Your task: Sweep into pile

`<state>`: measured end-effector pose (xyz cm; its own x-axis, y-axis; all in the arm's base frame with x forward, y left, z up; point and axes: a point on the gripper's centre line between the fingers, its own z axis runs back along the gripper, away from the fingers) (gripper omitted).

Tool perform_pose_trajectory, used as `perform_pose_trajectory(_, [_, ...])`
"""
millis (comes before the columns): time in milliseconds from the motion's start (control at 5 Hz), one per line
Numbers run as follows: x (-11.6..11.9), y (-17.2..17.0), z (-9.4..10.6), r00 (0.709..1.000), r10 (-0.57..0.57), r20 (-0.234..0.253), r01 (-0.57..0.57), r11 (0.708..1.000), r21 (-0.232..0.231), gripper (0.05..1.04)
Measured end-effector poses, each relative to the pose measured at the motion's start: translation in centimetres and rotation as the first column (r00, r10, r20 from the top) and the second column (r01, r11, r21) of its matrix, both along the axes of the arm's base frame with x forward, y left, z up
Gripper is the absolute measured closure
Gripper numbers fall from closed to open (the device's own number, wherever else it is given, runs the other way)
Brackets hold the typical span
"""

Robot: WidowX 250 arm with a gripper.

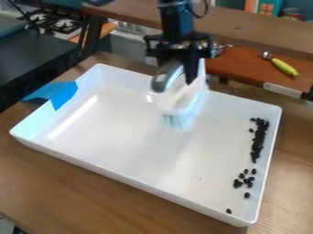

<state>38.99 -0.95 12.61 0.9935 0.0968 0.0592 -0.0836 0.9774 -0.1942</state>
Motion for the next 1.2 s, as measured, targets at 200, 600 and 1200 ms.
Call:
perform_pose_trajectory(200, [-2.1, 4.9, -1.6, 0.999, -0.026, 0.020, 0.025, 0.998, 0.061, 0.588])
perform_pose_trajectory(600, [-6.4, 12.6, -2.0, 0.992, -0.120, 0.039, 0.115, 0.988, 0.105, 0.588])
perform_pose_trajectory(1200, [-9.0, 14.6, -4.7, 0.992, -0.123, -0.033, 0.127, 0.978, 0.165, 0.588])
